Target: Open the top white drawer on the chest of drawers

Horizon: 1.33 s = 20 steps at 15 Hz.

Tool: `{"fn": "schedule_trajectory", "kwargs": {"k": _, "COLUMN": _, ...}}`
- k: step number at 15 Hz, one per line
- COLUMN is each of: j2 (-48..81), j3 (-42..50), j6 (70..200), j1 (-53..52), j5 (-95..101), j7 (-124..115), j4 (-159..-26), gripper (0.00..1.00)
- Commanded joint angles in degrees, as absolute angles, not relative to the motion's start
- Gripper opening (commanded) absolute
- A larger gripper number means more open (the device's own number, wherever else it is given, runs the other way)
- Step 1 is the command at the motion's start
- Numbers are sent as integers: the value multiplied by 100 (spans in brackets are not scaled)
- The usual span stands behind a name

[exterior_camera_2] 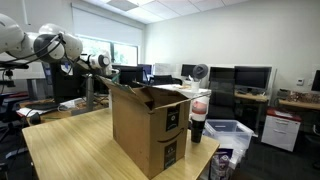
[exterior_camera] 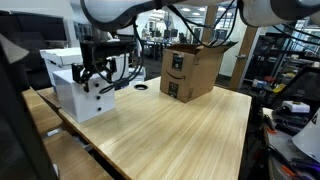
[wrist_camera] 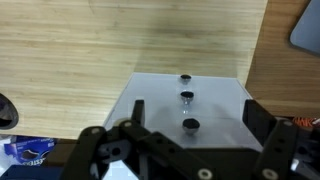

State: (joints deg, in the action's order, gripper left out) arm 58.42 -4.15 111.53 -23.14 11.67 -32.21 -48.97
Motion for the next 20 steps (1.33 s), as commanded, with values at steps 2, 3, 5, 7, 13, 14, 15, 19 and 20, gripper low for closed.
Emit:
{"fn": "schedule_trajectory", "kwargs": {"k": 2, "j2": 6049, "j3": -382, "j6": 11004, "j1": -2324, "j5": 1113, "j7": -3456, "j4": -4561, "gripper": 100}}
{"fn": "schedule_trajectory", "kwargs": {"k": 3, "j2": 6087, "j3": -373, "j6": 10995, "j1": -2328, "j5": 1120, "j7": -3492, "j4": -4512, "gripper": 100}}
{"fn": "schedule_trajectory", "kwargs": {"k": 5, "j2": 6155, "j3": -367, "j6": 10987, "j1": -2324, "j5": 1115, "j7": -3581, "j4": -4409, "gripper": 86}}
{"fn": "schedule_trajectory", "kwargs": {"k": 7, "j2": 6186, "j3": -359, "j6": 10978, "j1": -2325, "j5": 1120, "j7": -3634, "j4": -4350, "gripper": 71}}
{"fn": "schedule_trajectory", "kwargs": {"k": 13, "j2": 6234, "j3": -343, "j6": 10960, "j1": -2334, "j5": 1141, "j7": -3677, "j4": -4249, "gripper": 35}}
{"fn": "schedule_trajectory", "kwargs": {"k": 14, "j2": 6235, "j3": -341, "j6": 10951, "j1": -2338, "j5": 1144, "j7": -3678, "j4": -4239, "gripper": 29}}
{"fn": "schedule_trajectory", "kwargs": {"k": 15, "j2": 6237, "j3": -336, "j6": 10941, "j1": -2346, "j5": 1151, "j7": -3684, "j4": -4230, "gripper": 24}}
{"fn": "schedule_trajectory", "kwargs": {"k": 19, "j2": 6232, "j3": -323, "j6": 10880, "j1": -2348, "j5": 1151, "j7": -3684, "j4": -4231, "gripper": 6}}
{"fn": "schedule_trajectory", "kwargs": {"k": 20, "j2": 6227, "j3": -317, "j6": 10842, "j1": -2348, "j5": 1148, "j7": -3692, "j4": -4237, "gripper": 6}}
